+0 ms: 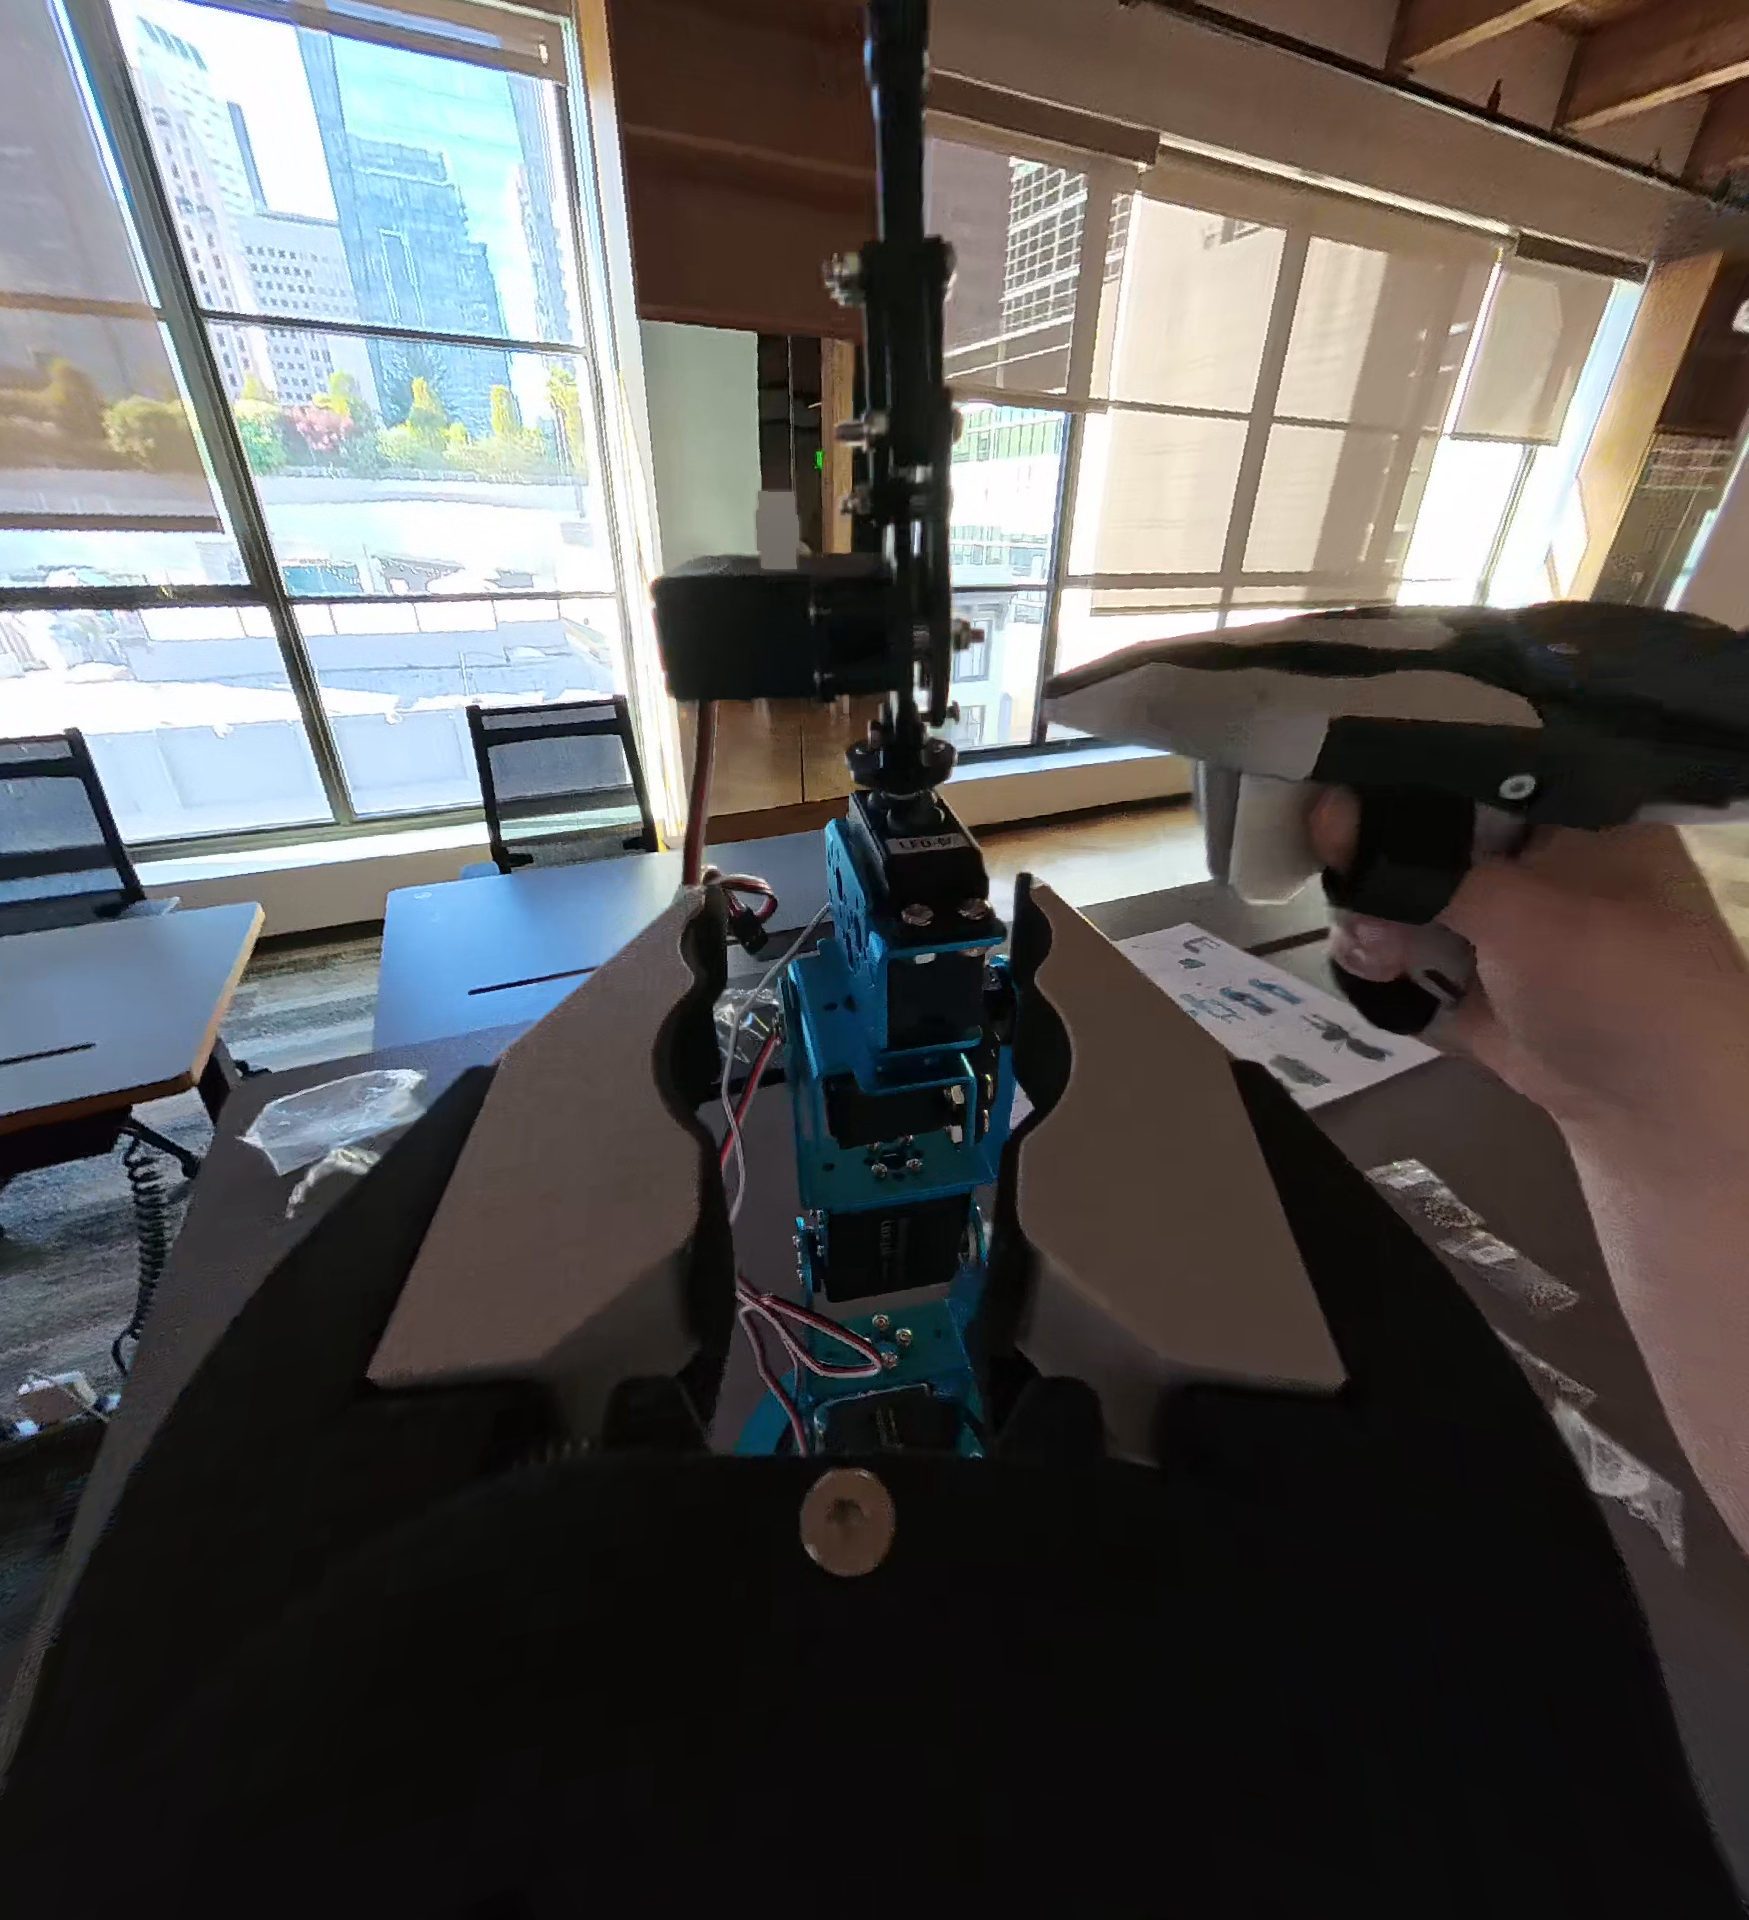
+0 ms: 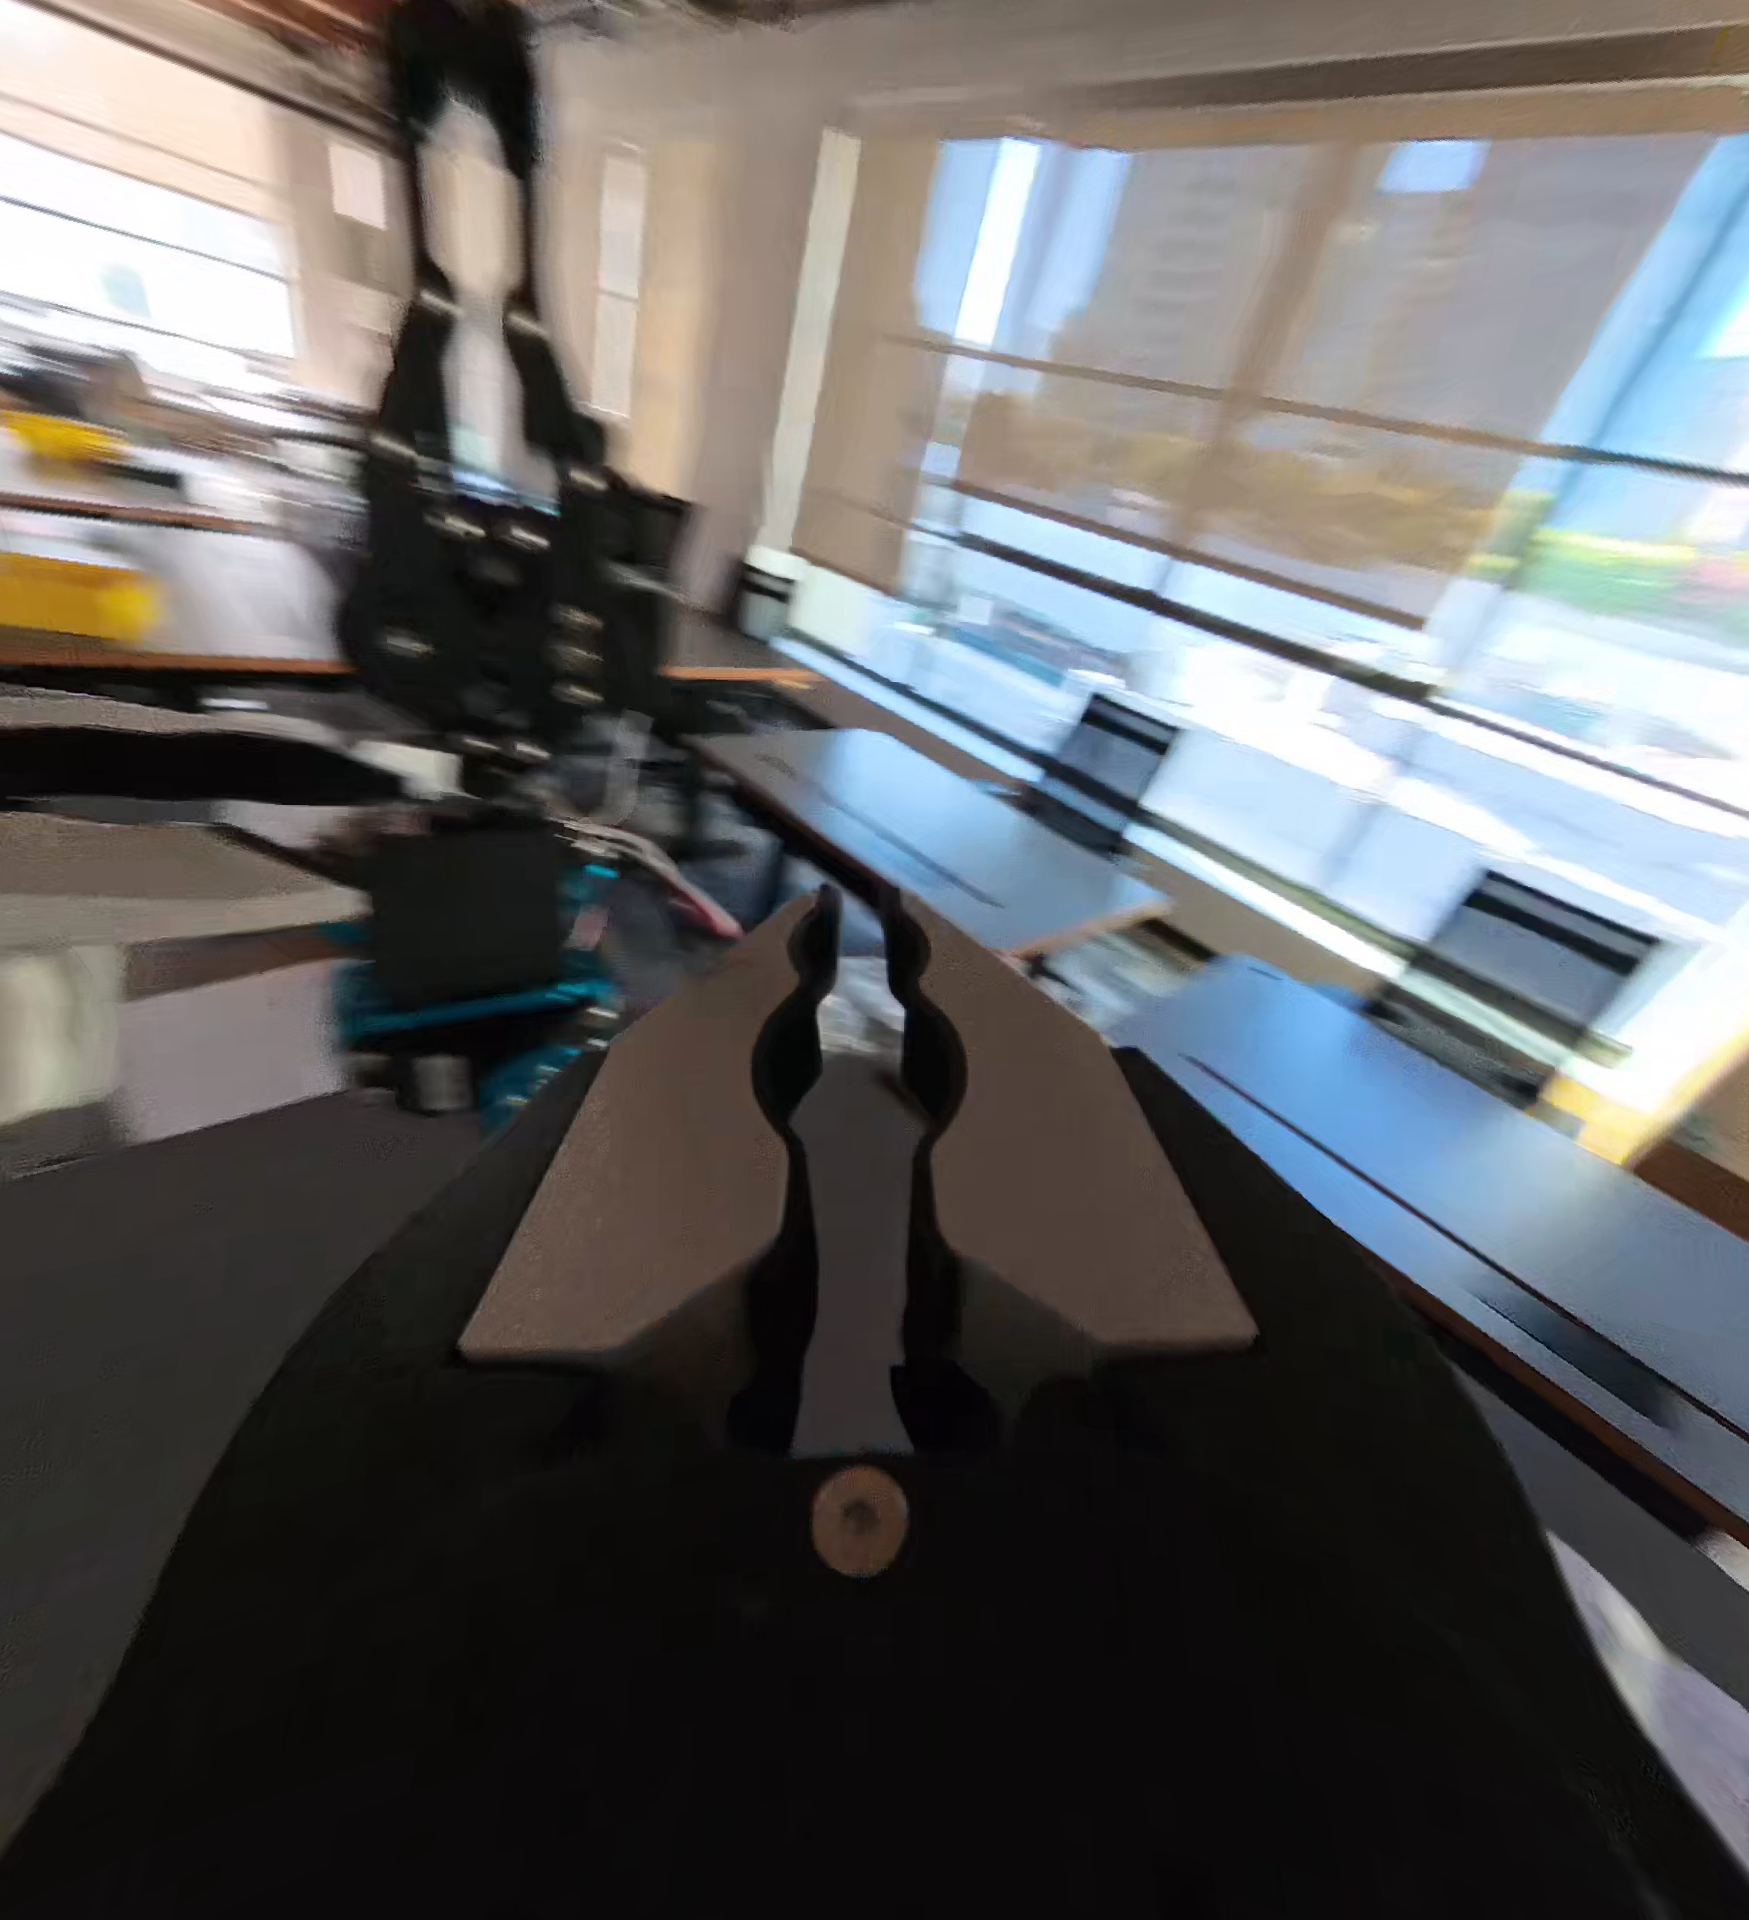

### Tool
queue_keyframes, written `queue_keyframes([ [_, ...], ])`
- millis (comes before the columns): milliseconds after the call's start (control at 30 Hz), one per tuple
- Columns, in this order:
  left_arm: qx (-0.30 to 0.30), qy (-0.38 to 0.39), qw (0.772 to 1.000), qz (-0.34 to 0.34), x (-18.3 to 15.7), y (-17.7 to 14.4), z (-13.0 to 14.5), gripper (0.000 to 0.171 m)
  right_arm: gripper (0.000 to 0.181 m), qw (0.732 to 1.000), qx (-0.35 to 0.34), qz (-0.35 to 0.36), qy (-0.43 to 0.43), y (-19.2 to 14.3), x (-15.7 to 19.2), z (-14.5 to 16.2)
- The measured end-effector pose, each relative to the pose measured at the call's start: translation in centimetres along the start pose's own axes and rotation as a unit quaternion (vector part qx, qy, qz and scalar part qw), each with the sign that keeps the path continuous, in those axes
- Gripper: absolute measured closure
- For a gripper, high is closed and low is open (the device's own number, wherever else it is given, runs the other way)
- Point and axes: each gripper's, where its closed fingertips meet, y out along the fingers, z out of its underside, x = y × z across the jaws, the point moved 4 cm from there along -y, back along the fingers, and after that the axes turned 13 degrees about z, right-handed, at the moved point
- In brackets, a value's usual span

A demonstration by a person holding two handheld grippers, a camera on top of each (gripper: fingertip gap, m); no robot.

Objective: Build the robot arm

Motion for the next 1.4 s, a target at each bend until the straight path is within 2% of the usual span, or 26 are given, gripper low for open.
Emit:
queue_keyframes([
  [67, 0.011, -0.008, 1.0, -0.001, 0.0, 0.0, 0.4, 0.118, 0.178, 0.991, 0.013, 0.132, -0.034, -0.8, -3.3, 0.9],
  [133, 0.024, -0.008, 1.0, -0.004, 0.0, 0.2, 0.6, 0.118, 0.178, 0.979, 0.026, 0.198, -0.047, -1.4, -5.7, 1.9],
  [233, 0.031, -0.008, 0.999, -0.001, -0.5, 0.8, 0.5, 0.118, 0.176, 0.979, 0.044, 0.196, -0.029, -1.7, -6.9, 2.9],
  [433, 0.036, -0.006, 0.999, 0.011, -1.4, 2.0, 0.8, 0.123, 0.175, 0.976, 0.04, 0.206, -0.057, -2.2, -7.7, 2.9],
  [500, 0.032, -0.008, 0.999, 0.013, -1.2, 2.0, 0.7, 0.127, 0.171, 0.986, 0.029, 0.158, -0.05, -1.8, -6.4, 2.6],
  [567, 0.03, -0.008, 0.999, 0.016, -1.0, 2.1, 0.6, 0.13, 0.164, 0.999, 0.0, 0.038, 0.012, -1.7, -3.7, 1.5],
  [633, 0.018, -0.004, 1.0, 0.018, -0.8, 2.1, 0.2, 0.128, 0.157, 0.987, -0.051, -0.131, 0.074, -2.5, -0.1, -0.7],
  [700, 0.003, 0.011, 1.0, 0.029, -0.7, 2.2, -0.4, 0.125, 0.157, 0.964, -0.092, -0.222, 0.116, -3.1, 1.7, -2.5],
  [800, 0.01, 0.019, 0.999, 0.03, -0.2, 2.8, -0.1, 0.132, 0.157, 0.964, -0.099, -0.219, 0.115, -1.2, 2.2, -2.8],
  [933, -0.008, 0.002, 0.999, 0.044, -0.1, 3.1, 0.2, 0.136, 0.167, 0.95, -0.07, -0.279, 0.123, 0.3, 4.5, -2.2],
  [1100, -0.014, 0.005, 0.999, 0.031, -0.1, 3.1, 0.2, 0.137, 0.172, 0.963, -0.075, -0.237, 0.102, 1.3, 5.1, -1.6],
  [1400, -0.011, 0.017, 1.0, 0.016, -0.1, 3.3, 0.3, 0.138, 0.176, 0.958, -0.059, -0.258, 0.113, 1.4, 5.2, -1.8],
])
